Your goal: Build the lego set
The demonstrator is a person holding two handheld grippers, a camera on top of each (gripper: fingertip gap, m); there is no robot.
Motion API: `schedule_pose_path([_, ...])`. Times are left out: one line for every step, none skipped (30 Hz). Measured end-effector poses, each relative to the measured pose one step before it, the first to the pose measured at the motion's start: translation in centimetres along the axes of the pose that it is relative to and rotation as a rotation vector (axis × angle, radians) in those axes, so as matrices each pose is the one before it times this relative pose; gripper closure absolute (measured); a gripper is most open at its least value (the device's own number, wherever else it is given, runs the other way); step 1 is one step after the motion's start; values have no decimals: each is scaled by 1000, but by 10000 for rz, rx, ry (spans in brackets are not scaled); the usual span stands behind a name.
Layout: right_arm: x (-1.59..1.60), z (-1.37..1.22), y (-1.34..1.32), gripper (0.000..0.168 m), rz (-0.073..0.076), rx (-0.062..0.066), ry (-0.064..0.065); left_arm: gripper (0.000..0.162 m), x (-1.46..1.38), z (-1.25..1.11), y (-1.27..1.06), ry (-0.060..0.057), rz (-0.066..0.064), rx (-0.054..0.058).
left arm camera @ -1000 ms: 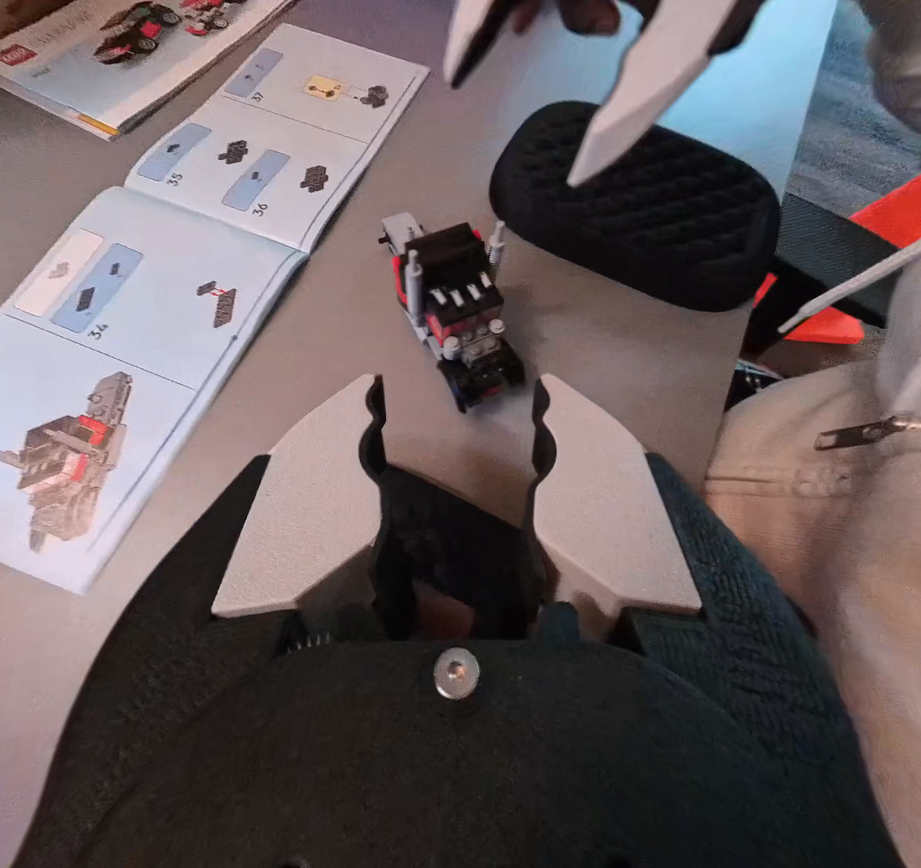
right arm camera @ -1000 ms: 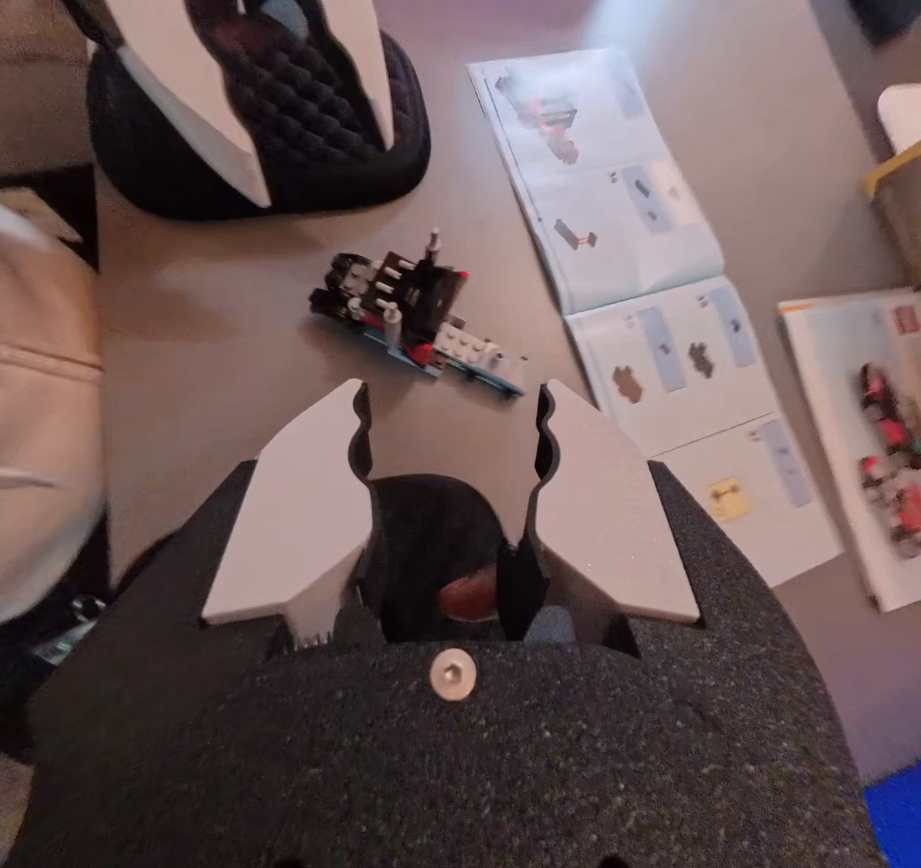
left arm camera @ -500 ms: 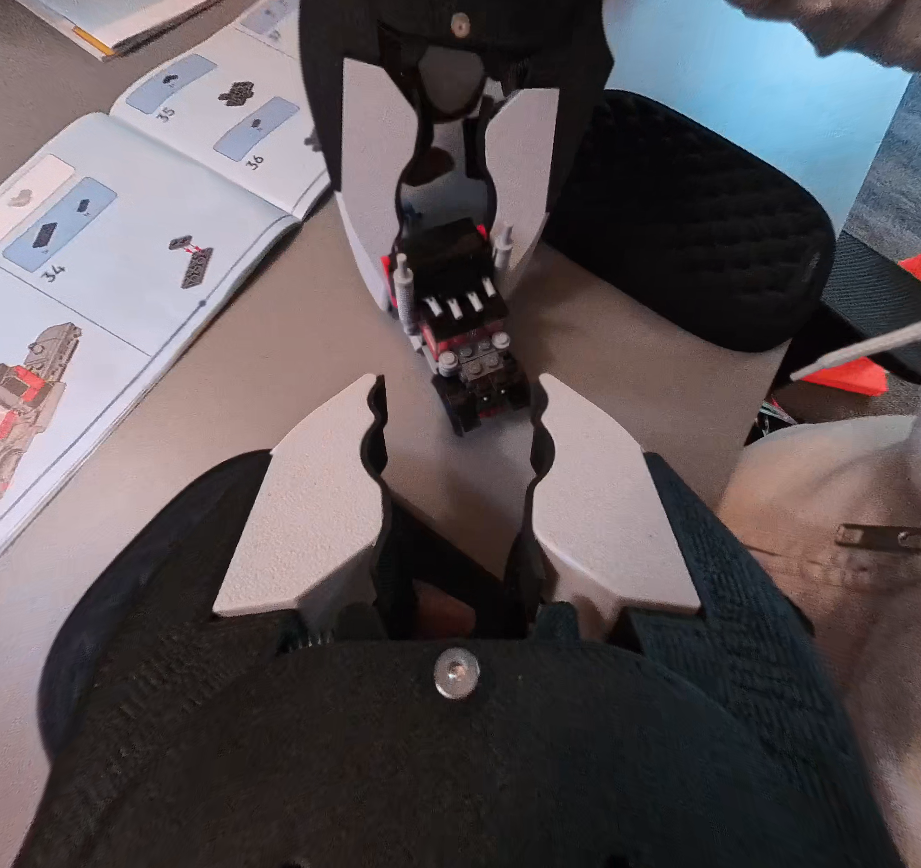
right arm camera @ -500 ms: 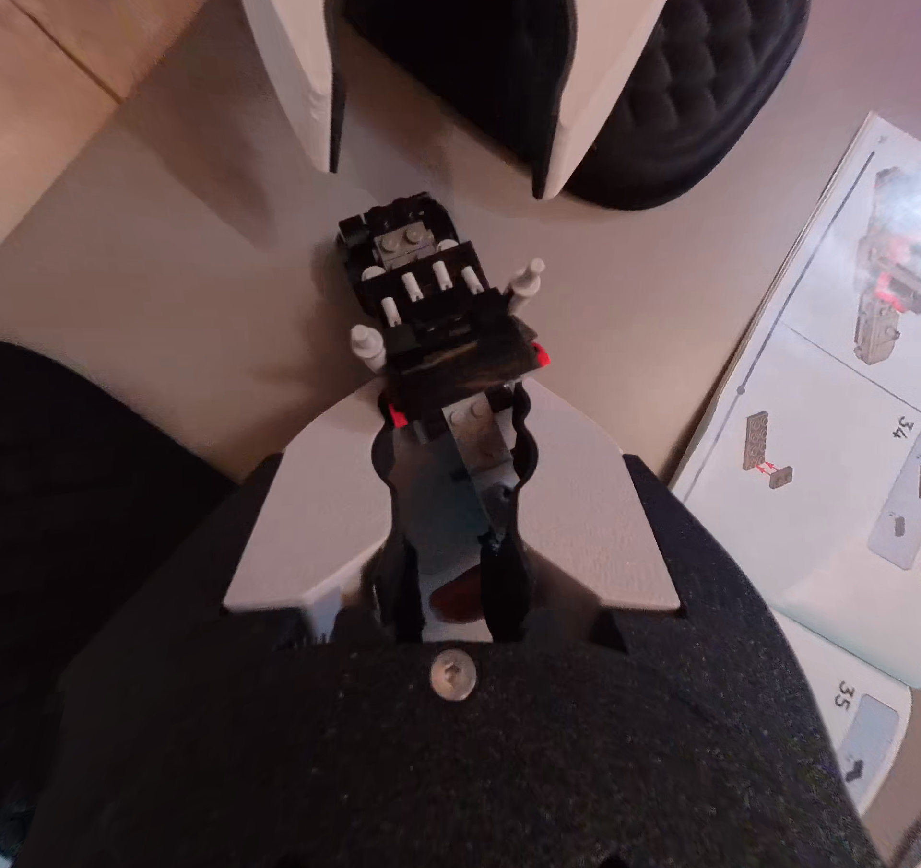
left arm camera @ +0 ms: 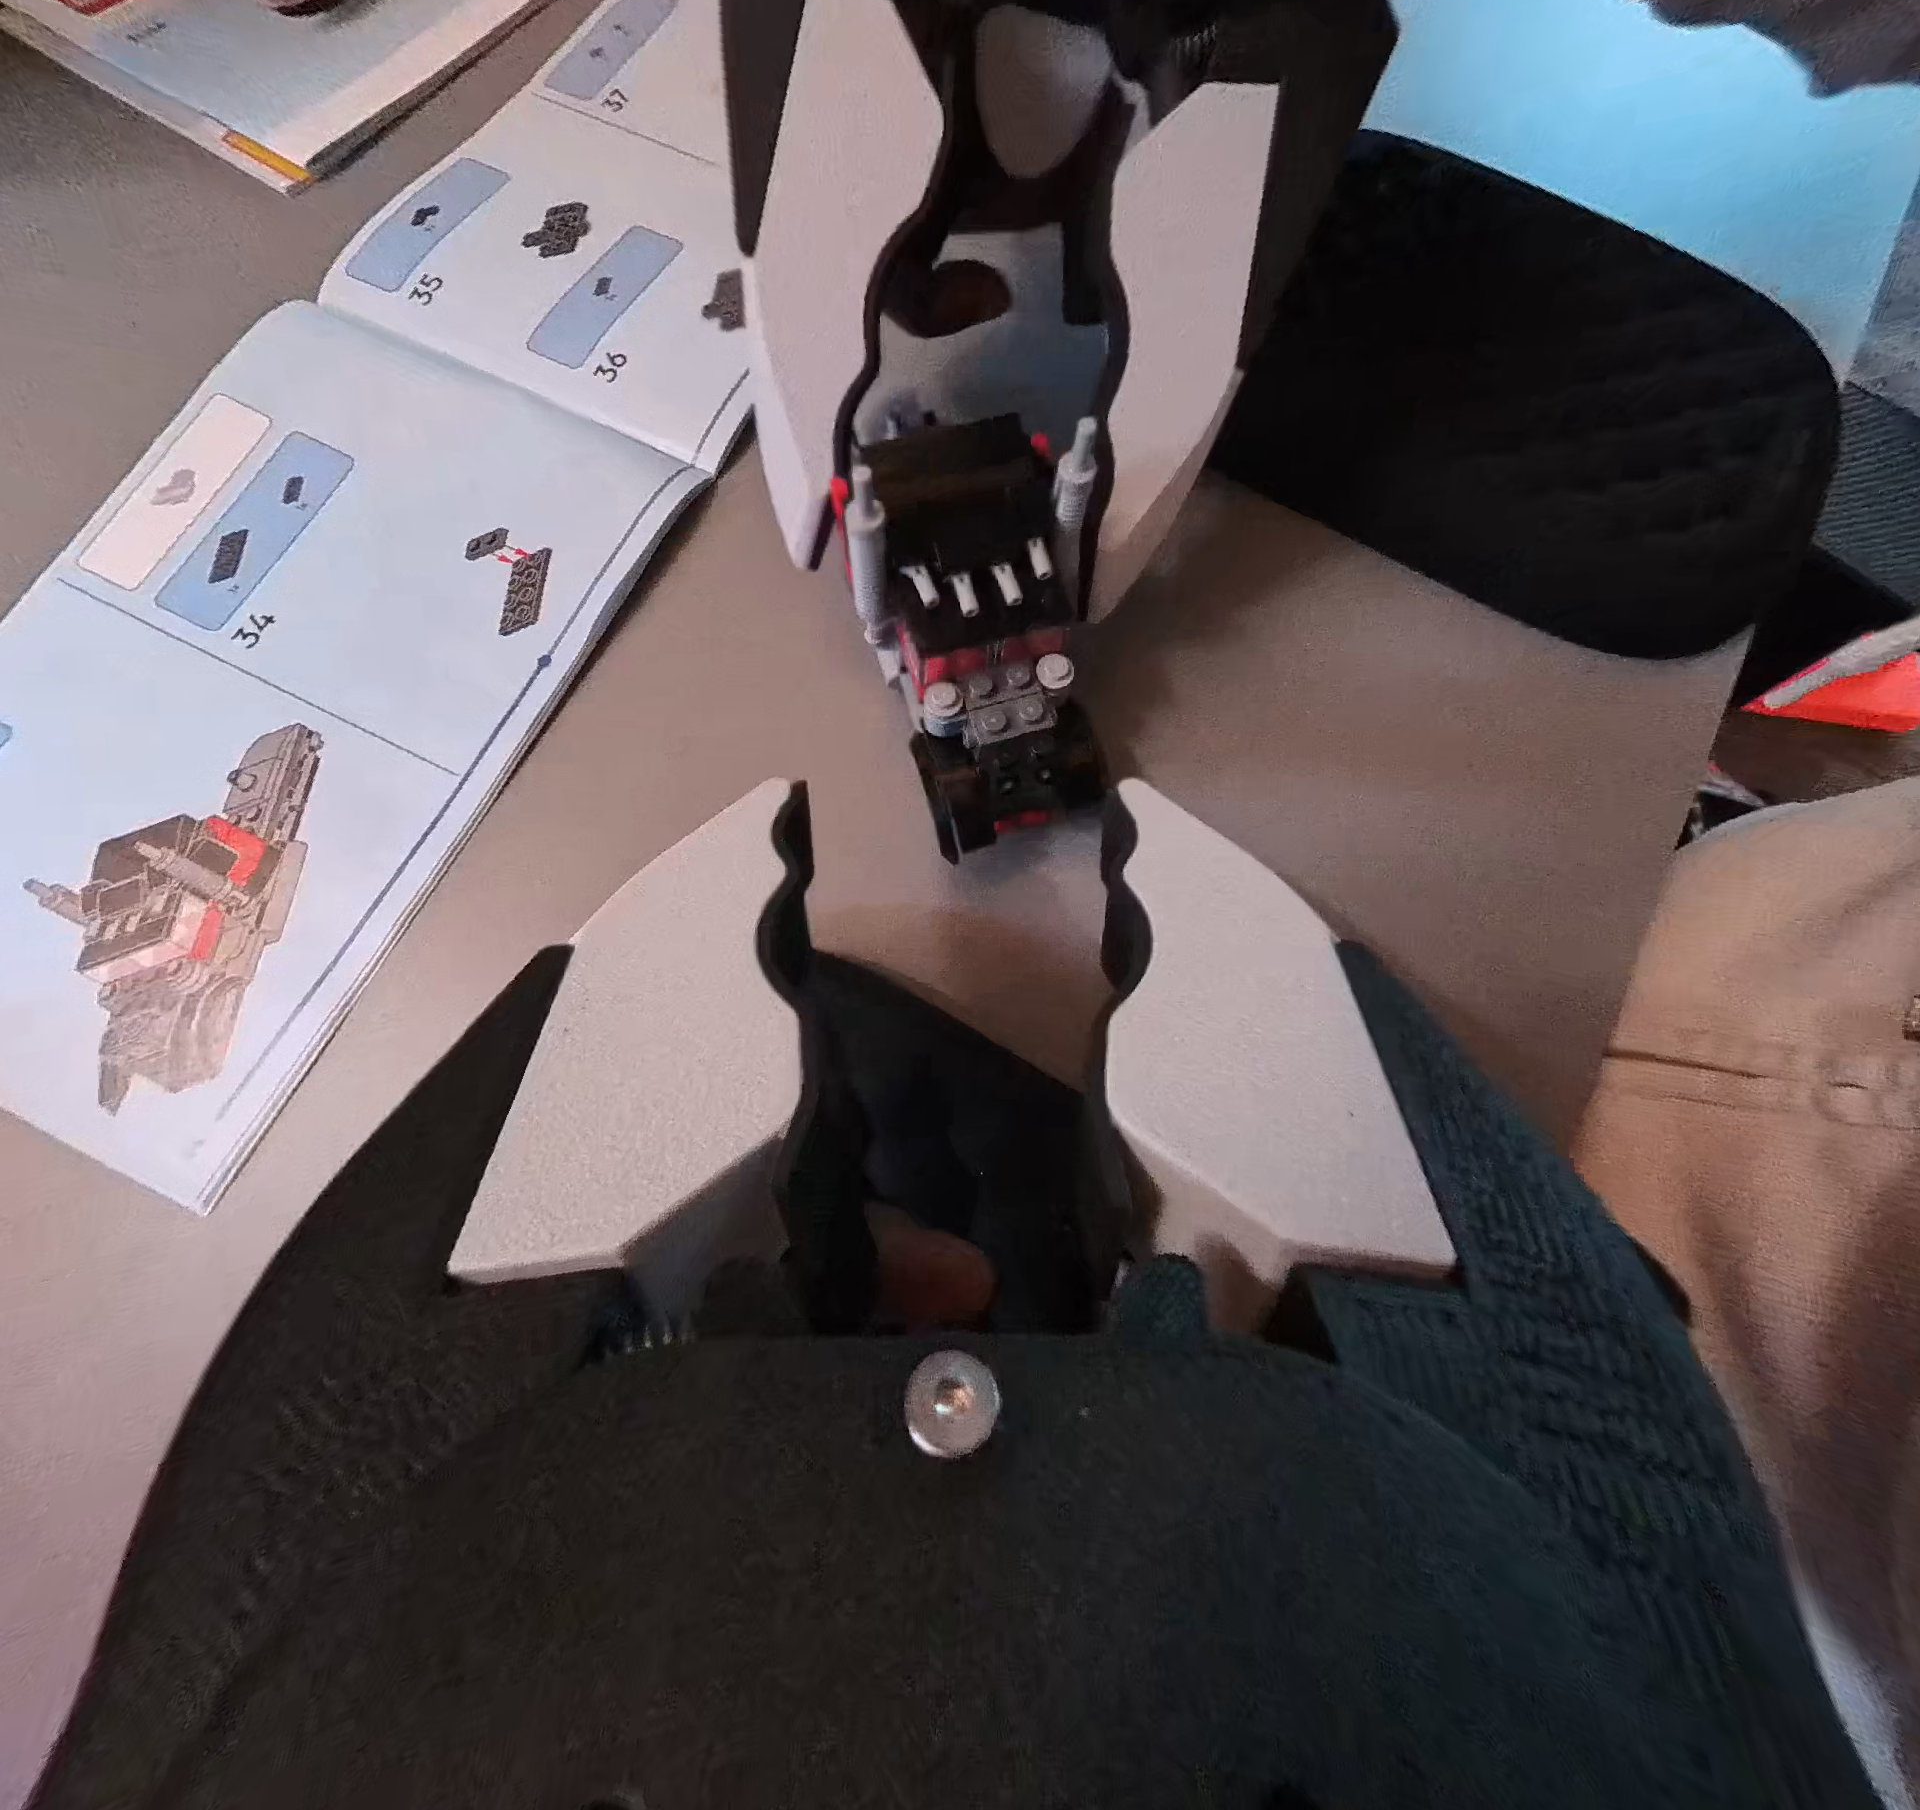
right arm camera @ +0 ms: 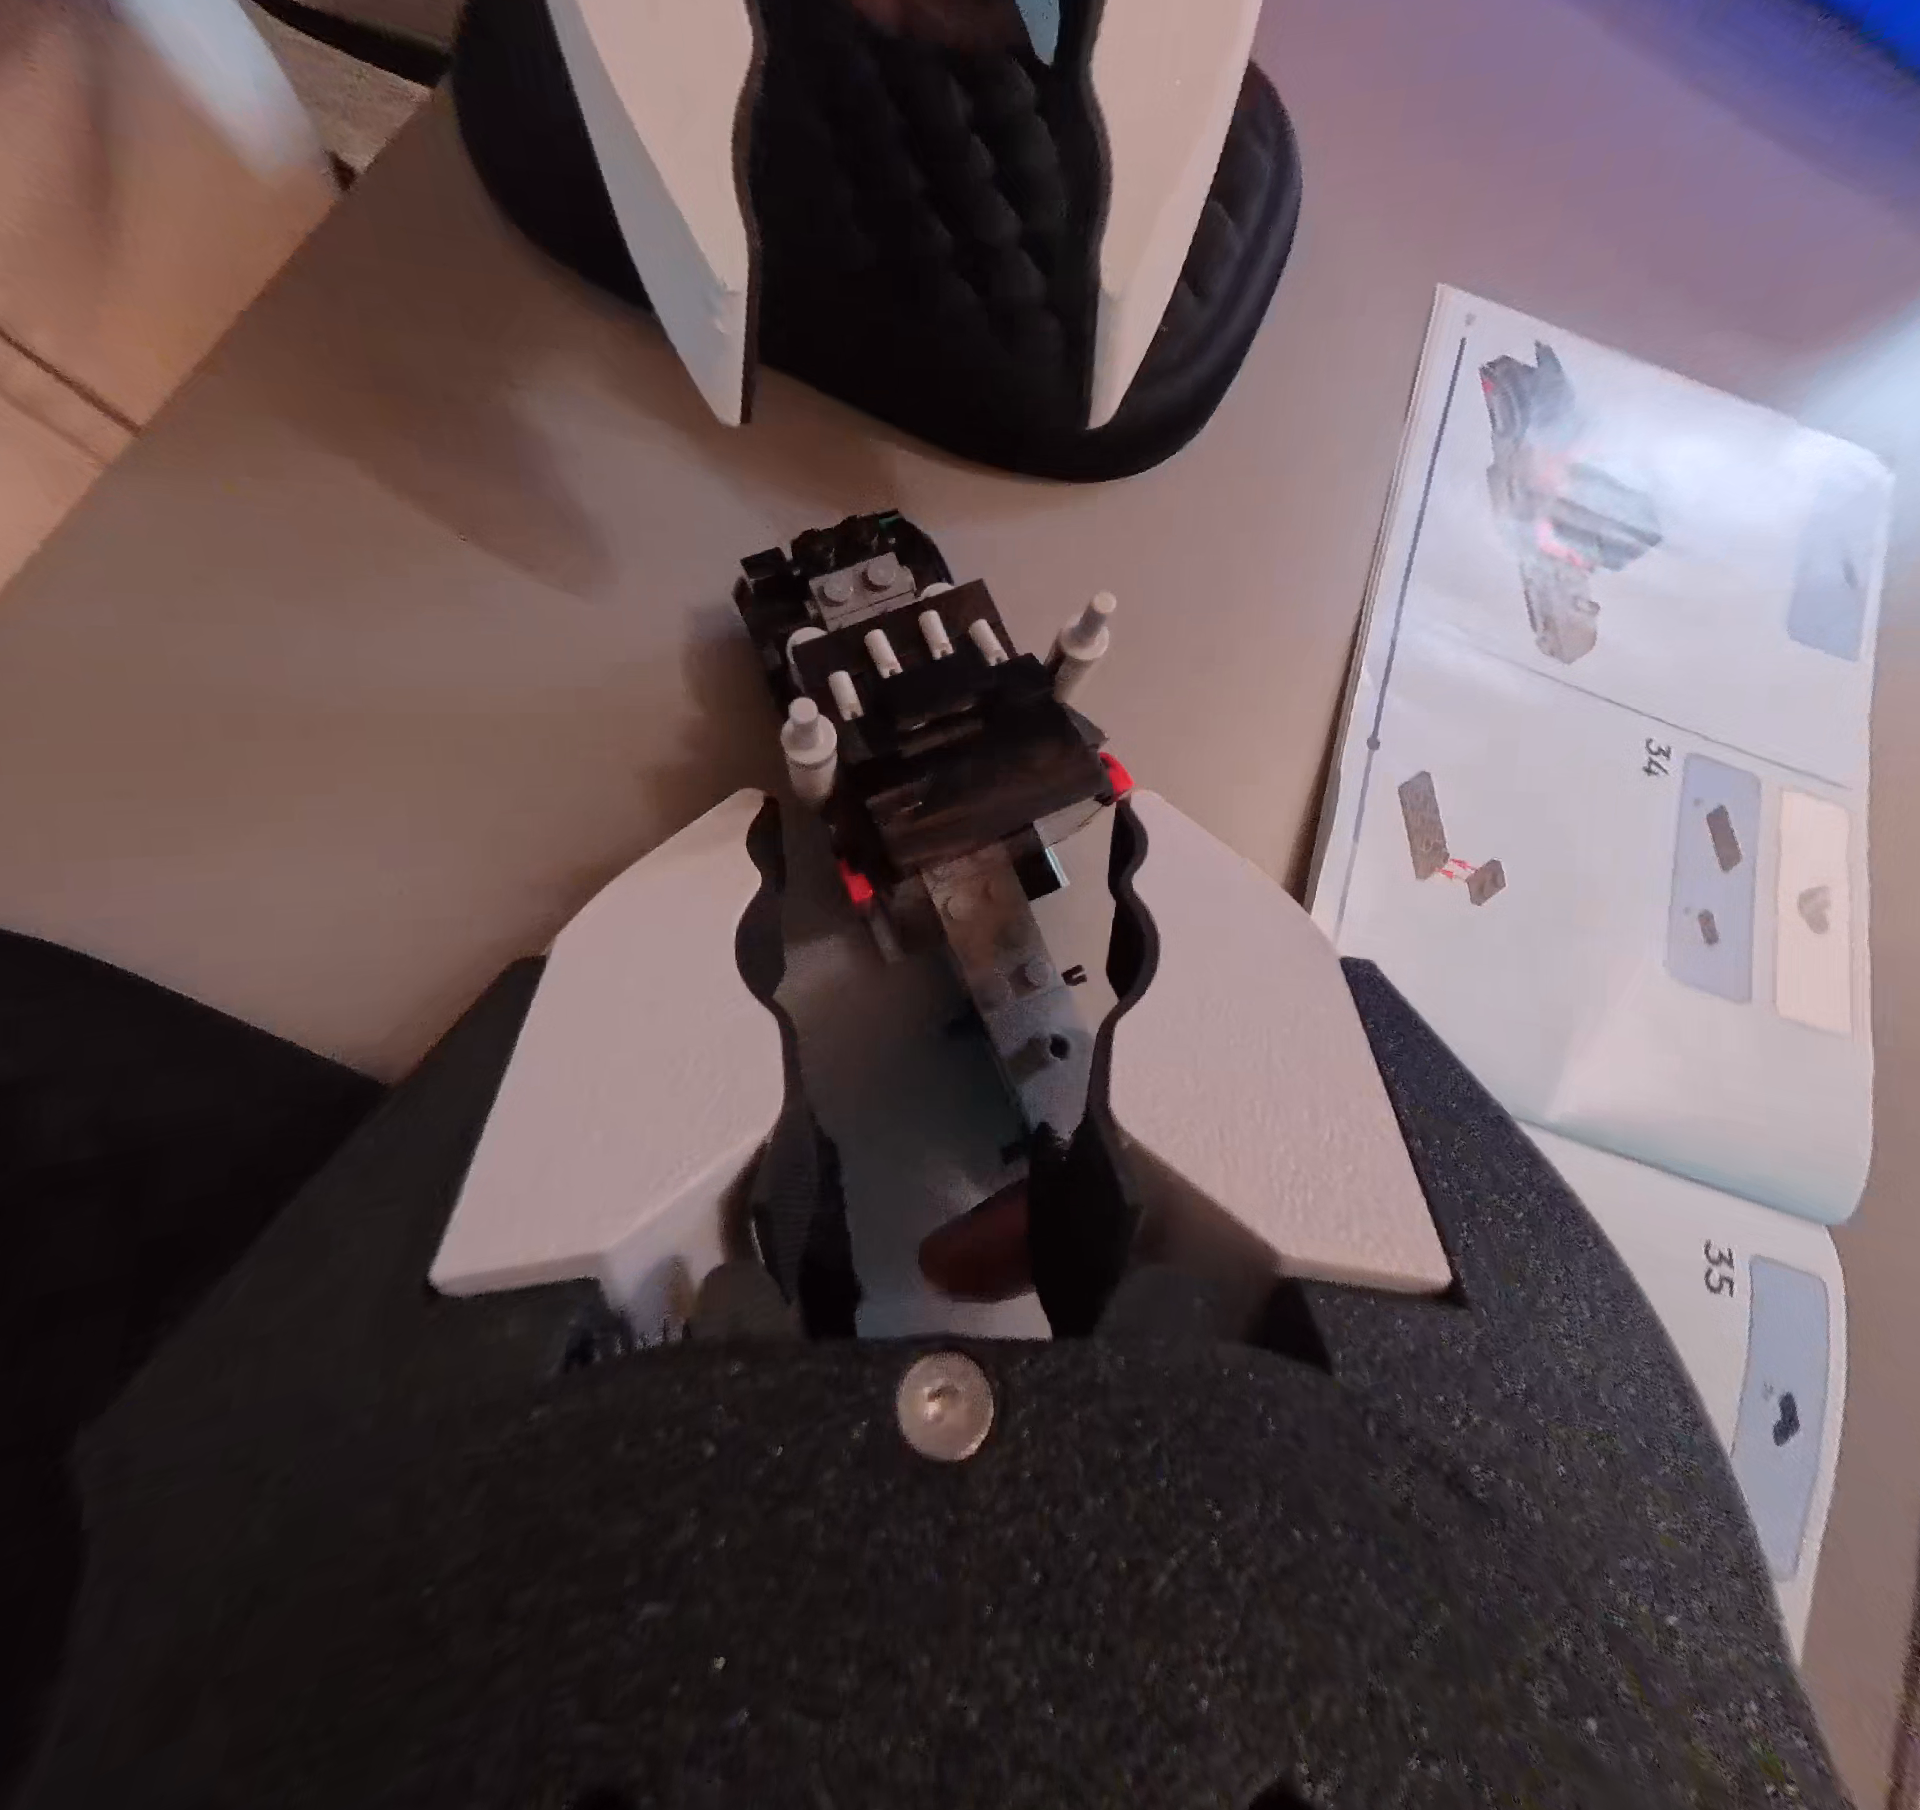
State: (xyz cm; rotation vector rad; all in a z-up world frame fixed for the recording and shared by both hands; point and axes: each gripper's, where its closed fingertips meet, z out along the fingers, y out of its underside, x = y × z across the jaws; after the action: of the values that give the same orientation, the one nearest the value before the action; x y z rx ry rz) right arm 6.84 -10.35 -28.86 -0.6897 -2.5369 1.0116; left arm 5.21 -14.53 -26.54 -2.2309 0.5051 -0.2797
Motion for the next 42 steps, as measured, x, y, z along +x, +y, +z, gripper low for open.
schedule_pose_path([50,287,90,105,-211,-18,-182,108,133,78,-135,209,-100,78])
schedule_pose_path([27,296,-84,106,-174,104,-151,108,144,69,-42,230,-156,35])
schedule_pose_path([-30,230,-187,108,-107,164,-141,108,83,69,73,223,-194,-7])
schedule_pose_path([-10,170,-164,108,-78,111,-108,108,31,-9,96,108,-203,2])
schedule_pose_path([77,104,-94,109,-36,59,-22,108,-91,47,64,-2,-169,5])
schedule_pose_path([7,46,-57,109,30,21,-39,108,-34,134,57,18,-100,-32])
schedule_pose_path([-1,9,-14,109,122,-2,-41,107,93,166,17,58,-18,-52])
schedule_pose_path([-2,-41,14,109,230,8,-13,105,42,168,-74,-21,44,-9])
schedule_pose_path([50,-104,55,109,316,12,46,101,-107,158,-238,-130,78,85])
schedule_pose_path([101,-136,118,109,362,-4,97,99,-121,152,-374,-132,119,191])
schedule_pose_path([80,-161,130,109,395,18,117,98,-14,139,-412,-39,167,226])
schedule_pose_path([148,-197,97,109,411,27,158,97,-19,145,-254,18,181,136])
schedule_pose_path([16,-238,38,109,436,55,67,96,-97,158,-37,33,147,-12])
schedule_pose_path([-57,-234,35,109,499,47,-15,96,-176,159,119,51,96,-120])
schedule_pose_path([77,-257,94,109,544,-3,-21,93,-236,80,142,37,90,-149])
schedule_pose_path([226,-260,161,109,620,-61,4,92,-308,-34,70,-10,172,-82])
schedule_pose_path([285,-281,183,109,632,-142,-22,92,-365,-143,-62,-64,258,31])
schedule_pose_path([313,-235,34,109,598,-92,-21,92,-427,-171,-152,-99,266,113])
schedule_pose_path([306,-249,-77,109,576,-10,-95,92,-387,-169,-164,-74,245,129])
schedule_pose_path([219,-255,-220,109,541,44,-173,92,-314,-121,-110,-48,261,110])
schedule_pose_path([84,-154,-357,109,541,127,-239,92,-378,-16,-91,-110,334,89])
schedule_pose_path([-109,-152,-291,109,598,75,-374,92,-368,53,-95,-168,477,107])
schedule_pose_path([-276,-115,-295,109,514,69,-466,93,-254,90,-119,-179,624,143])
schedule_pose_path([-222,-62,-366,109,411,164,-357,93,-365,135,1,-277,696,114])
schedule_pose_path([-151,7,-299,109,299,128,-268,95,-459,120,84,-370,711,40])
schedule_pose_path([-80,-14,-214,109,203,87,-156,96,-322,102,15,-316,705,76])
schedule_pose_path([-8,105,-139,109,161,38,-92,99,-177,81,-151,-263,661,214])
schedule_pose_path([-104,69,-6,109,132,-37,-116,102,-132,45,-221,-230,587,292])
schedule_pose_path([-142,156,-4,109,105,-45,-141,104,-71,30,-191,-162,530,264])
schedule_pose_path([-238,91,33,109,113,-37,-186,106,-46,-12,-217,-115,476,228])
schedule_pose_path([-114,124,38,109,182,-52,-173,106,3,-39,-281,-63,420,251])
schedule_pose_path([-159,39,-63,109,205,34,-220,108,-55,-48,-323,-82,335,309])
schedule_pose_path([-217,7,-126,109,241,65,-288,112,-1,-65,-370,-46,225,374])
schedule_pose_path([-186,35,-79,109,286,10,-283,115,121,-75,-387,54,114,392])
schedule_pose_path([-136,85,-80,109,240,-11,-226,115,155,-48,-281,111,-20,322])
schedule_pose_path([-105,121,-91,109,155,-12,-166,116,92,-2,-67,121,-148,173])
schedule_pose_path([-96,102,-76,109,83,-31,-116,118,47,1,87,110,-180,64])
schedule_pose_path([-29,119,-124,109,52,-23,-44,121,18,-3,85,72,-117,44])
schedule_pose_path([19,1,-61,109,-9,-39,51,122,-18,-27,56,15,-28,47])
schedule_pose_path([-19,-67,-45,109,-54,-11,61,122,-49,-61,30,-38,5,58])
schedule_pose_path([-78,-66,-69,109,-105,22,45,122,-78,-103,-53,-63,-13,108])
schedule_pose_path([-150,-9,-124,109,-162,43,13,122,-88,-145,-164,-55,-48,196])
